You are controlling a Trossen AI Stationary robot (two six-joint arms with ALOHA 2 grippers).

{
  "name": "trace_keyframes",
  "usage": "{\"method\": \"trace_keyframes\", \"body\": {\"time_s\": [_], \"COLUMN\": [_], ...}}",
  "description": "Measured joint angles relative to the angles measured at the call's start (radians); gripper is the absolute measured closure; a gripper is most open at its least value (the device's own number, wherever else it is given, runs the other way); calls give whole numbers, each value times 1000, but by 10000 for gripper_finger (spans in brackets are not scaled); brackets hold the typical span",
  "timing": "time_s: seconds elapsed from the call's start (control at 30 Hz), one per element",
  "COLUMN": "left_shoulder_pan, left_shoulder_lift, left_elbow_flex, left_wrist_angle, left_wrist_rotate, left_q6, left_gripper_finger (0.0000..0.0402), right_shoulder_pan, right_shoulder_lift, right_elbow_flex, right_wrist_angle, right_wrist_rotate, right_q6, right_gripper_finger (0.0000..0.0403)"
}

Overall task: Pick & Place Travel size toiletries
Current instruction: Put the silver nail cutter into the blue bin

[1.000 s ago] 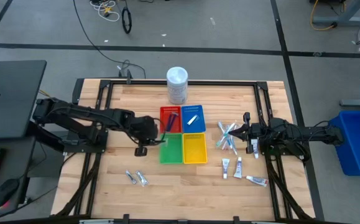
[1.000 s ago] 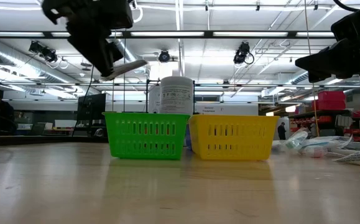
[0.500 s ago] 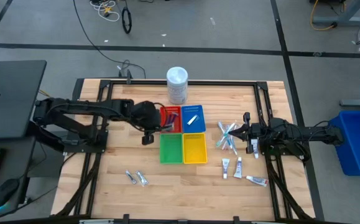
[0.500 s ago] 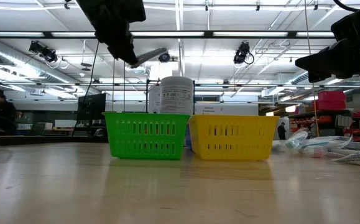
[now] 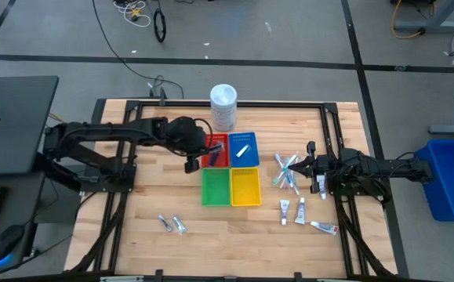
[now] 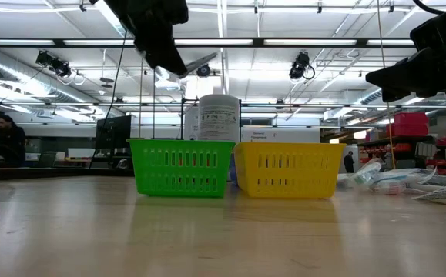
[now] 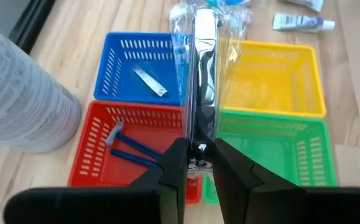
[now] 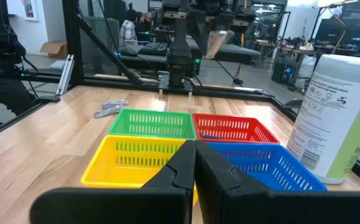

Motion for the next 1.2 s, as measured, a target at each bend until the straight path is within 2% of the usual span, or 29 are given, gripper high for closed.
{"method": "trace_keyframes", "body": {"time_s": [0.2,0.53,0.73,0.9,1.2], "left_shoulder_pan": [16,38,56,63,72], "left_shoulder_lift": [100,324,423,429,429], "left_elbow_flex": [73,282,377,389,388], "left_wrist_angle": [-5,-8,-8,3,62], "left_wrist_rotate": [30,118,164,163,87], "left_q6": [28,131,143,160,103], "left_gripper_finger": [337,336,338,336,335], "right_shoulder_pan": [0,0,0,0,0], "right_shoulder_lift": [0,0,0,0,0], "right_elbow_flex": [0,0,0,0,0], "right_wrist_angle": [0,0,1,0,0], "right_wrist_rotate": [0,0,0,0,0], "right_q6": [0,0,0,0,0], "right_gripper_finger": [390,390,390,389,390]}}
